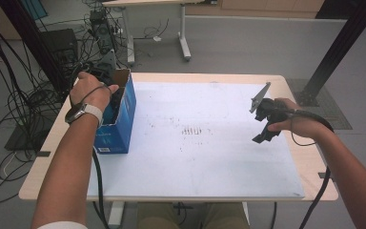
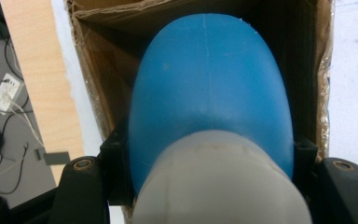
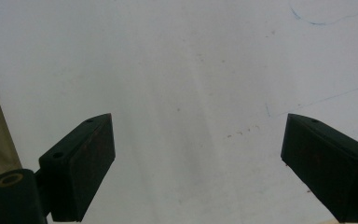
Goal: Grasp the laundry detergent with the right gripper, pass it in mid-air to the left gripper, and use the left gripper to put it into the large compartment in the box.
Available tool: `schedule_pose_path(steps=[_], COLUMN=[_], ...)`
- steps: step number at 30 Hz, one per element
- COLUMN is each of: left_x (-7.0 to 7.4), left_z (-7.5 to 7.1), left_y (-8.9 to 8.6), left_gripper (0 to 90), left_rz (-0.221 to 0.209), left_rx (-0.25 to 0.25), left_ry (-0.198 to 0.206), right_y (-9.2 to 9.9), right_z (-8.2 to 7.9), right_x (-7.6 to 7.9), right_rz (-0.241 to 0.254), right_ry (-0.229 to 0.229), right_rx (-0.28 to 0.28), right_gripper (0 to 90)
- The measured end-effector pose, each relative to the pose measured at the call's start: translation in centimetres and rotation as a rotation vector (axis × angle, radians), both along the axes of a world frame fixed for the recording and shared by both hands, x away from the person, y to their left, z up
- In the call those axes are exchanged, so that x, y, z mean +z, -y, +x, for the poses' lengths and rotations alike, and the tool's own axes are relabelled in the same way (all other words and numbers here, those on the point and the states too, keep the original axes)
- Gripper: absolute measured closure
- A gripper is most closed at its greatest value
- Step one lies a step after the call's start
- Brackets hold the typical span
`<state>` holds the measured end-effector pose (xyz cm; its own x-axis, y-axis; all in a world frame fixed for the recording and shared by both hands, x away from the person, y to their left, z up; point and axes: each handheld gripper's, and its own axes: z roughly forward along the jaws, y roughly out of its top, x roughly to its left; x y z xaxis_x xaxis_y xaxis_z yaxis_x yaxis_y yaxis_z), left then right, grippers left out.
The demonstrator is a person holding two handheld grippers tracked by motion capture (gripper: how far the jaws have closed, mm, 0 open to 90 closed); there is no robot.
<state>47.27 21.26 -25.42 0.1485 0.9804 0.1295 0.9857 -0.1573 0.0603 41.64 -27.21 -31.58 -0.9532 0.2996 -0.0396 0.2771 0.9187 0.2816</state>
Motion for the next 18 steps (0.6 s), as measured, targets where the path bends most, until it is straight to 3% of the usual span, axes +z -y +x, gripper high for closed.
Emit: schedule_pose_path(steps=[18], left_x=[-2.1], left_z=[-0.2], left_y=[-0.3], left_gripper=[37.9], left_rz=[-0.012], left_rx=[0.0], left_ry=[-0.02], right_y=[0.1], right_z=[0.0], right_x=[-0.2], right_rz=[0.003], right_ry=[-0.007], right_rx=[-0.002], right_gripper=[9.7])
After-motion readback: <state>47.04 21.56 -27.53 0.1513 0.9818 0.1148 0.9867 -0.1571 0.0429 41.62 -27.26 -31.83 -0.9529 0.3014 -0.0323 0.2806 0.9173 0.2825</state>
